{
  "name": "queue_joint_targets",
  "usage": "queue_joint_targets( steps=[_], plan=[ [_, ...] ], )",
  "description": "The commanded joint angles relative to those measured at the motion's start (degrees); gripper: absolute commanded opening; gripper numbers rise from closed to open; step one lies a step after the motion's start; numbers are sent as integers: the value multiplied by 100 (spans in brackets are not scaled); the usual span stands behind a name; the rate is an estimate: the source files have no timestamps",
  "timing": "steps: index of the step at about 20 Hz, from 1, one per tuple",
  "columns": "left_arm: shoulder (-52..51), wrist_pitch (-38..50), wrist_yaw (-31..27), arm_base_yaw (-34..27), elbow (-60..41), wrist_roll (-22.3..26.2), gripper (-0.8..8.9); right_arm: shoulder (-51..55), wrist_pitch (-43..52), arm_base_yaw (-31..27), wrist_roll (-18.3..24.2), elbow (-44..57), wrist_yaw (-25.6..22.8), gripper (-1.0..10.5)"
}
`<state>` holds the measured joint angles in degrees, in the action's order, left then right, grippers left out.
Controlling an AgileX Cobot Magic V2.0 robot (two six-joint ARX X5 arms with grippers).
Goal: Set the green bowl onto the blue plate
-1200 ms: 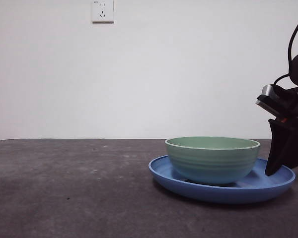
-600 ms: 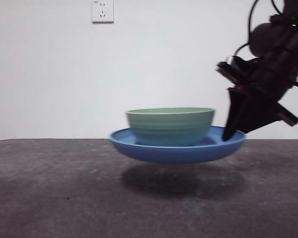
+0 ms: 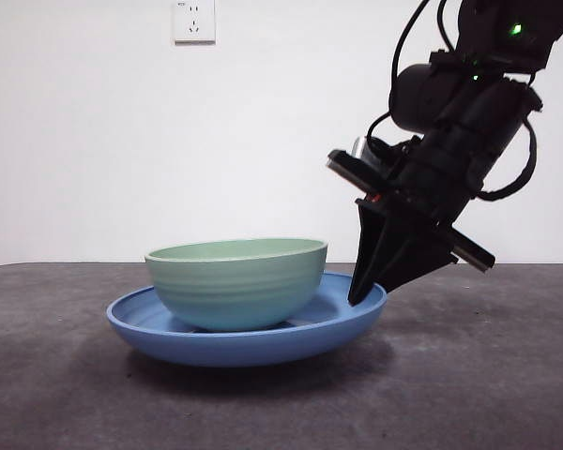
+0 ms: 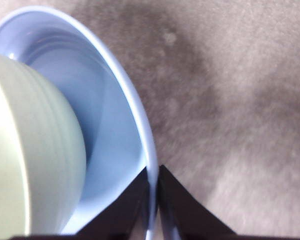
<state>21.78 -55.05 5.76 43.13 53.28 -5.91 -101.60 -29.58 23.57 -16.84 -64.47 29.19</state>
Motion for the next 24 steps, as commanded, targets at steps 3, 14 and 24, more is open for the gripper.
queue_joint_targets(
  steps=[3,14,24],
  plan=[
    [22,68,-20,33,55,-37,535,-181,160,28,-81,-122,-118,11],
    [22,68,-20,33,55,-37,535,-160,485,-2,-118,-125,-120,176],
    [22,68,-20,33,55,-37,535,2011,-608,-695,455,-212,-118,373]
  ],
)
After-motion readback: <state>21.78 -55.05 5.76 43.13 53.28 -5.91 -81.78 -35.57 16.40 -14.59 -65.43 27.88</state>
